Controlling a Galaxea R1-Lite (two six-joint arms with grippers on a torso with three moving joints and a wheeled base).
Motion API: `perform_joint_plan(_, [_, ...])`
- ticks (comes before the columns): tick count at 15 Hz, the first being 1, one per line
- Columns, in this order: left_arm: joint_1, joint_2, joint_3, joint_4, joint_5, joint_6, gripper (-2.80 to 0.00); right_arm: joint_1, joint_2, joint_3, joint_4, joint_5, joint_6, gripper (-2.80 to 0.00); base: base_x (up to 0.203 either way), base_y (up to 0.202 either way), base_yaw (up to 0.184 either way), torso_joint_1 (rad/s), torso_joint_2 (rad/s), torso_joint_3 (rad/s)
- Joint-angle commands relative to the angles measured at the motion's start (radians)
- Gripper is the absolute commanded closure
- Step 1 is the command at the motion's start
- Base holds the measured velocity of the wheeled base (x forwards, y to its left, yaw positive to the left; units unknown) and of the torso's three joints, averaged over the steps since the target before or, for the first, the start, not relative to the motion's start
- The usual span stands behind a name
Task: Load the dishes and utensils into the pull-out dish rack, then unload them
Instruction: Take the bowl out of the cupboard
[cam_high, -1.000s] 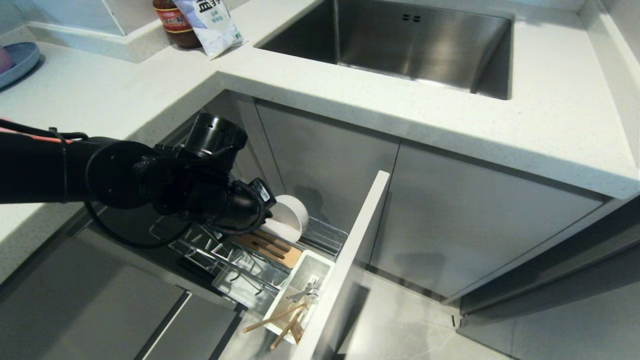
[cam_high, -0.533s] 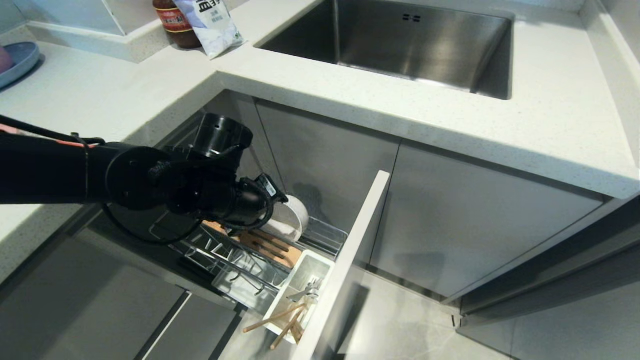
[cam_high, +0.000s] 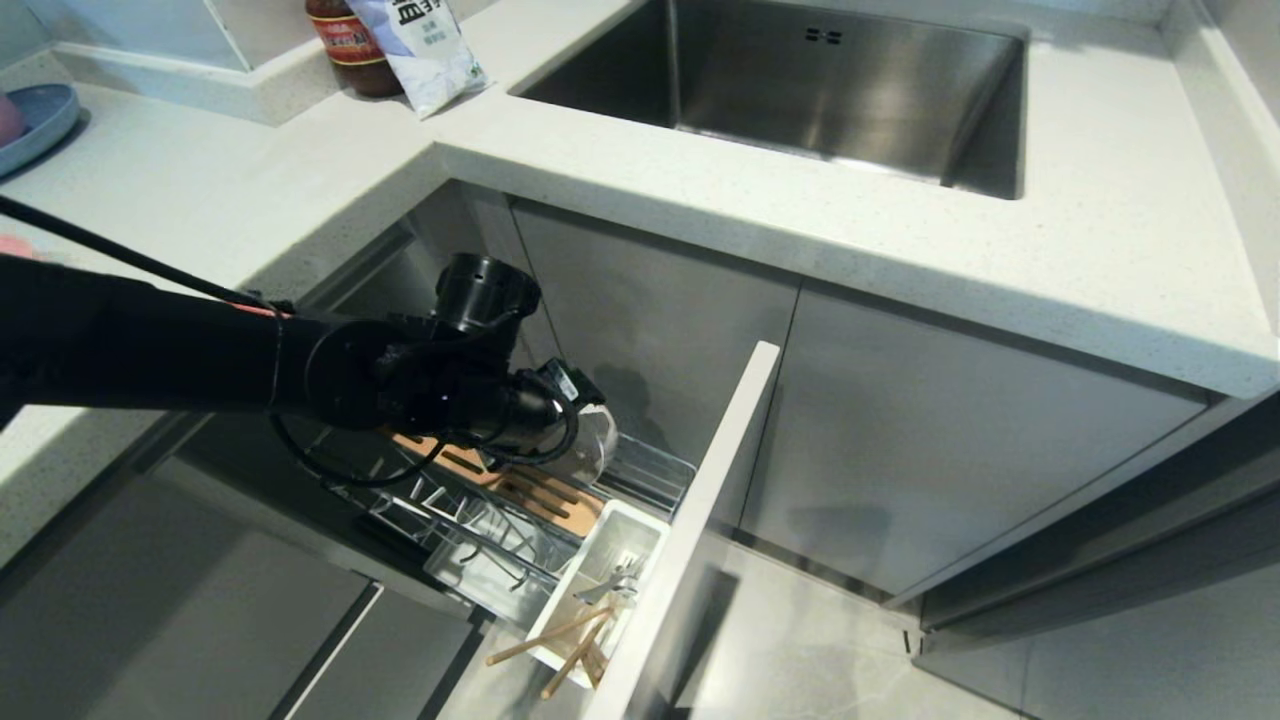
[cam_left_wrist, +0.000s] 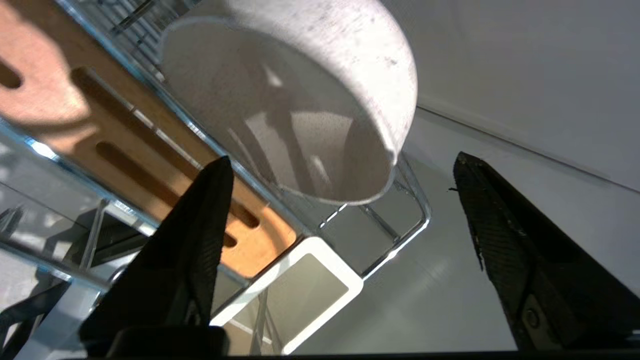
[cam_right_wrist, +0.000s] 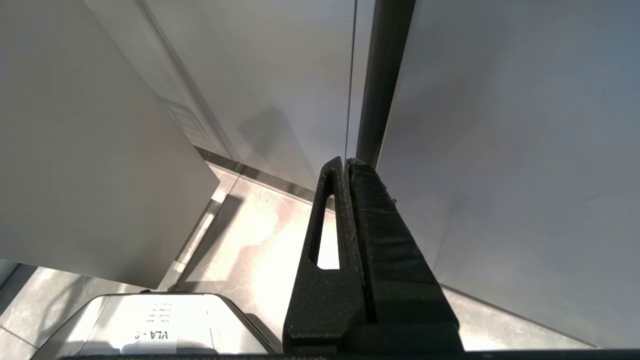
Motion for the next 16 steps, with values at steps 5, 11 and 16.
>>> perform_joint_plan(5, [-0.012,0.066,-0.036,-0.076,0.005,0.024,-2.8,0.0,-0.002,0.001,0.0,0.0,0.0,0.0,0.0,0.0,0.0,0.0,0.0,0.0])
perform_joint_plan(11, [-0.019,0.079,-0.03,-0.089,0.012,0.028,-2.8,0.0,-0.002,0.001,0.0,0.0,0.0,0.0,0.0,0.0,0.0,0.0,0.0,0.0])
perform_joint_plan(16, [-0.02,0.081,-0.028,-0.1,0.032,0.035,0.0,0.0,-0.002,0.001,0.0,0.0,0.001,0.0,0.0,0.0,0.0,0.0,0.0,0.0])
